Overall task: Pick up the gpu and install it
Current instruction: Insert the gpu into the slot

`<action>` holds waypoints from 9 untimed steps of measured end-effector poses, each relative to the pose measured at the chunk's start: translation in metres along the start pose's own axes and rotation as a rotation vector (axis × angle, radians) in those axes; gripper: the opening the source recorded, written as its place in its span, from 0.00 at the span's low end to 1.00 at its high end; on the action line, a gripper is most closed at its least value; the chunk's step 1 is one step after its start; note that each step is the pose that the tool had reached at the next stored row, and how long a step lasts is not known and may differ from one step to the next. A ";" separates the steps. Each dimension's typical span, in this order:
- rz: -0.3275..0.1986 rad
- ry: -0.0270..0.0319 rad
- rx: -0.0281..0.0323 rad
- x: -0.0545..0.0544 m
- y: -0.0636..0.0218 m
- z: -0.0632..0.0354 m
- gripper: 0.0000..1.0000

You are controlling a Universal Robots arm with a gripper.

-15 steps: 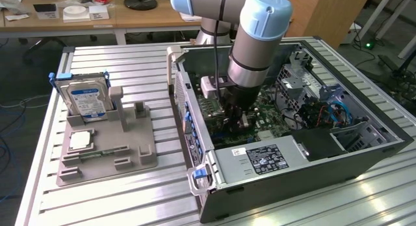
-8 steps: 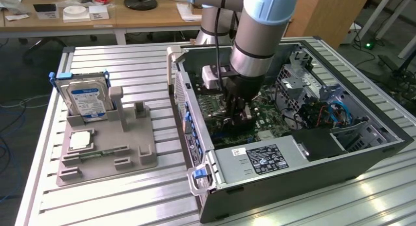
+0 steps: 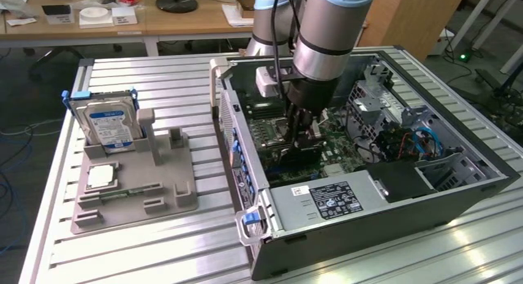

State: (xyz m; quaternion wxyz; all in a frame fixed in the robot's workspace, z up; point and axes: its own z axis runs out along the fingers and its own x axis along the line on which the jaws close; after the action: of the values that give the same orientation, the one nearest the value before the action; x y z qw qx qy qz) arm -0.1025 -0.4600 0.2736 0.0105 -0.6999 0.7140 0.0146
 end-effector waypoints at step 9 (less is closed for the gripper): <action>0.000 0.0002 0.0000 0.000 0.0000 -0.0001 0.10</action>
State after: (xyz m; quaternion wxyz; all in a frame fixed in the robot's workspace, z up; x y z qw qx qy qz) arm -0.1026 -0.4599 0.2737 0.0105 -0.6998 0.7141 0.0146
